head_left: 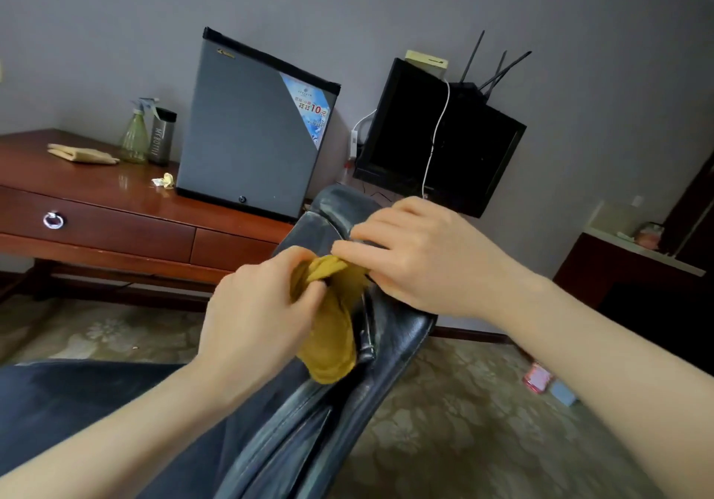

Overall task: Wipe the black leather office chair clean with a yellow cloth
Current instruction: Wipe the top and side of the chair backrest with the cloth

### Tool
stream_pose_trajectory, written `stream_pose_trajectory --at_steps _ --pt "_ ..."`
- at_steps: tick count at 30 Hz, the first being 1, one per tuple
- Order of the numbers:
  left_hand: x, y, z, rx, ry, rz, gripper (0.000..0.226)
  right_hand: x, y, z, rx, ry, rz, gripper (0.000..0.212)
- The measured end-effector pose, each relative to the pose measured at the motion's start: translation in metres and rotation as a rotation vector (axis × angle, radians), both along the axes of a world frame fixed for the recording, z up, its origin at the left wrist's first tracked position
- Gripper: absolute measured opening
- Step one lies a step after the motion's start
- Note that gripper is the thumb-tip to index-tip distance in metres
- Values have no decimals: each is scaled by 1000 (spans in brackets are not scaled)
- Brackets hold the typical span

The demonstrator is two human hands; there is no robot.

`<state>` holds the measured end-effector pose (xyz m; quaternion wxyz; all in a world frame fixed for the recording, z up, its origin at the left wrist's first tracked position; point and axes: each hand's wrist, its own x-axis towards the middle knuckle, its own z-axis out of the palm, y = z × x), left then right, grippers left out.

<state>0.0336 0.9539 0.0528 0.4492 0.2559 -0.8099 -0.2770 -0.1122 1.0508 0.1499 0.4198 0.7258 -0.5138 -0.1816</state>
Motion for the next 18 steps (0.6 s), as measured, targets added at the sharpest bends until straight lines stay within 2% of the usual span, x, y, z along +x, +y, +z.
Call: stream_pose_trajectory --at_steps 3,8,11,13,16,18 --pt "-5 -17 1 90 -93 23 23 -19 18 9 46 3 -224 37" --pt "-46 -45 22 287 128 98 20 -31 26 12 108 -239 -513 61" --pt "-70 -47 24 338 189 76 19 -30 20 4 121 -300 -514 60" --pt "-76 -42 13 329 190 -33 23 -29 20 1 116 -332 -520 47" --pt "-80 -36 -14 241 45 -192 23 -30 21 -4 91 -453 -464 43" --pt "-81 -36 -30 128 -58 -213 21 -34 21 -8 78 -561 -440 44"
